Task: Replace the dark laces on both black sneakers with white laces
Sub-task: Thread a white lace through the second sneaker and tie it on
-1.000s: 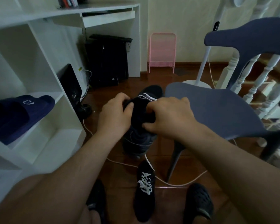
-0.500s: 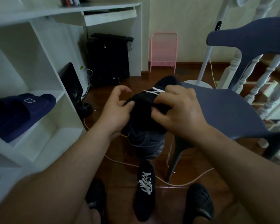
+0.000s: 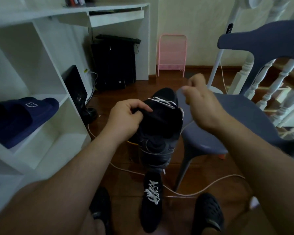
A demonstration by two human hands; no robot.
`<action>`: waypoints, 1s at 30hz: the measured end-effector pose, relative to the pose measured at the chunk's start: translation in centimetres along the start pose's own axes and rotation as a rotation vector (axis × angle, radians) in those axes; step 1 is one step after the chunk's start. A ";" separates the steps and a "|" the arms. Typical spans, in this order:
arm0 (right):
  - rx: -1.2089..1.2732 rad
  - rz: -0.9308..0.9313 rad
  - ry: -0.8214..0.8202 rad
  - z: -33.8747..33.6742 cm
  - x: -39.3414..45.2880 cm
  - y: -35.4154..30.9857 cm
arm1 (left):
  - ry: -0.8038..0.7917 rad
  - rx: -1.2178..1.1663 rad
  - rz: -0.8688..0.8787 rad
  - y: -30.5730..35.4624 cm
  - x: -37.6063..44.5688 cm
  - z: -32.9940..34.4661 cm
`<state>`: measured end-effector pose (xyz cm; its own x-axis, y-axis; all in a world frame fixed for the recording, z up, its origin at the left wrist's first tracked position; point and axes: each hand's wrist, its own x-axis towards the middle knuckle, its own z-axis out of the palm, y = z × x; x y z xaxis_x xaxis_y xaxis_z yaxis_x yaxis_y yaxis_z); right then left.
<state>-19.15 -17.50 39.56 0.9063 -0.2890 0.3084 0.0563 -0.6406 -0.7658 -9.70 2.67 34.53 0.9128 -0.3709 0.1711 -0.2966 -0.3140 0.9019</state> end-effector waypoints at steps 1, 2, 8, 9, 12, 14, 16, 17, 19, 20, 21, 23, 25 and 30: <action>-0.034 0.104 0.005 -0.6 0.5 0.3 | 0.008 0.000 -0.006 0.1 -0.1 0.0; -0.101 0.208 -0.021 -1.1 0.8 0.9 | 0.012 0.001 -0.008 0.1 -0.1 0.0; -0.206 0.431 -0.249 -2.1 0.7 3.2 | 0.014 0.028 -0.002 0.1 -0.3 -0.1; -0.206 0.380 -0.231 -2.1 0.7 3.2 | 0.013 0.032 0.003 0.1 -0.3 -0.1; -0.132 0.212 -0.175 -2.2 0.5 2.7 | 0.018 0.040 0.030 0.3 -0.6 0.2; -0.042 0.119 -0.161 -1.9 0.4 2.2 | 0.040 0.082 0.065 0.5 -0.7 0.4; -0.059 0.033 -0.123 -1.2 0.3 1.6 | 0.051 0.129 0.093 0.8 -1.0 0.5; -0.098 -0.003 -0.105 -0.8 0.3 1.3 | 0.050 0.146 0.098 0.9 -1.2 0.6; -0.218 -0.062 -0.112 0.1 0.2 0.9 | 0.053 0.175 0.086 1.1 -1.4 0.8; -0.284 -0.076 -0.138 0.7 0.0 0.6 | 0.061 0.192 0.068 1.2 -1.4 0.8; -0.332 -0.077 -0.163 1.2 -0.2 0.5 | 0.076 0.202 0.047 1.4 -1.5 0.9; -0.376 -0.043 -0.179 1.8 -0.3 0.6 | 0.108 0.187 0.009 1.8 -1.6 1.0; -0.392 0.000 -0.170 2.0 -0.2 0.6 | 0.134 0.171 -0.021 2.1 -1.8 1.2; -0.509 0.033 -0.221 2.2 -0.2 0.5 | 0.166 0.162 -0.016 2.4 -2.1 1.3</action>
<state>-18.37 -16.16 37.91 0.9735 -0.1939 0.1211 -0.1335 -0.9123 -0.3873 -12.69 1.59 35.88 0.9476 -0.2197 0.2321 -0.3105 -0.4603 0.8317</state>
